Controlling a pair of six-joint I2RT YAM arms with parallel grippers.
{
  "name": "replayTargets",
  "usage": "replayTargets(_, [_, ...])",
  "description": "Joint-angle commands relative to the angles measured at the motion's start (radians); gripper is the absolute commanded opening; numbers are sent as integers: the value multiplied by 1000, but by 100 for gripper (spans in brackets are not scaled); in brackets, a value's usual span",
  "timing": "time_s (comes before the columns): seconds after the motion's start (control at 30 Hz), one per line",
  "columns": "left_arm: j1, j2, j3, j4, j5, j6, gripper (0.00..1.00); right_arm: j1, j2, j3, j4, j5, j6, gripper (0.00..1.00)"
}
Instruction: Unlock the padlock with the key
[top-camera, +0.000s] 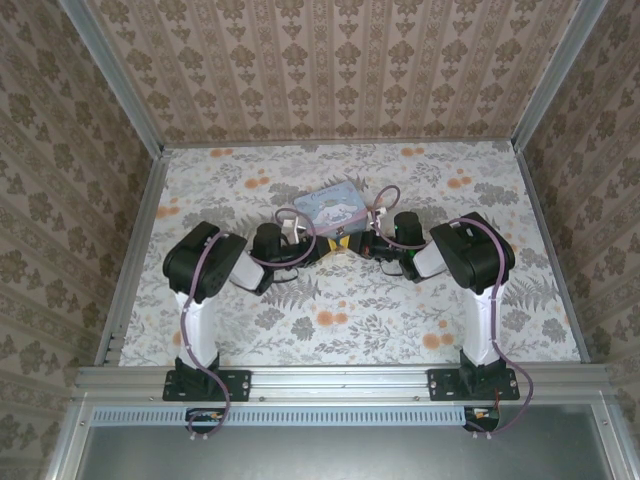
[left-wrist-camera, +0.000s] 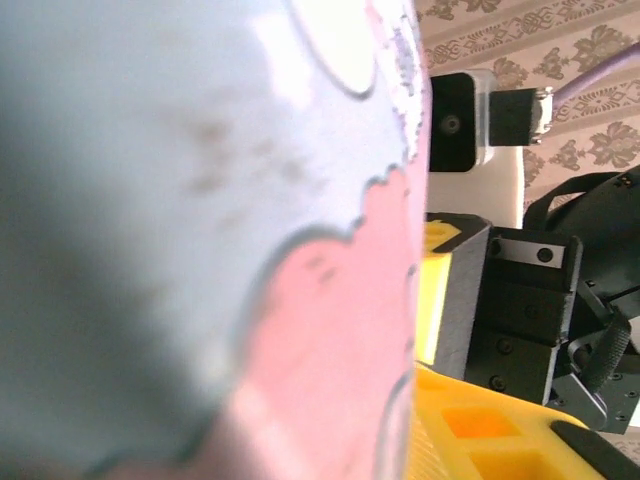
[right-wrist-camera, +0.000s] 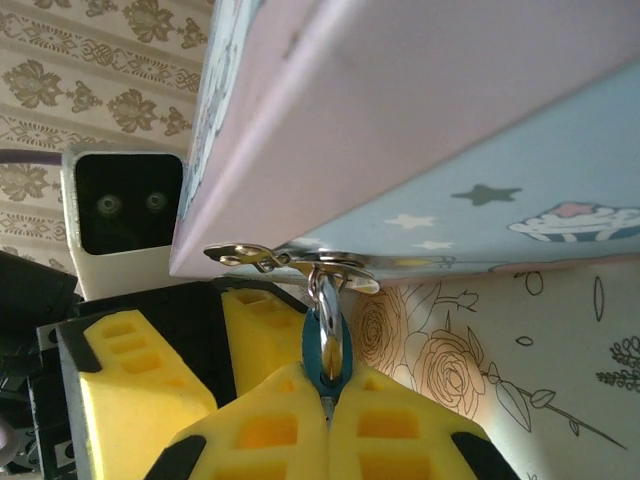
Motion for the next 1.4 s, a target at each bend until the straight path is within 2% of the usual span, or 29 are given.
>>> replayTargets(0.0, [-12,22,12,57,-3,-15,37,3,17,0,65,-41,21,0])
replayTargets(0.6, [-17,37,-81,65,-87,3,37,-8,22,-2,97,-53,42,0])
replayTargets(1.37, [-63,62,23,-17,-143,0,32,-9,27,-4,125,-75,63,0])
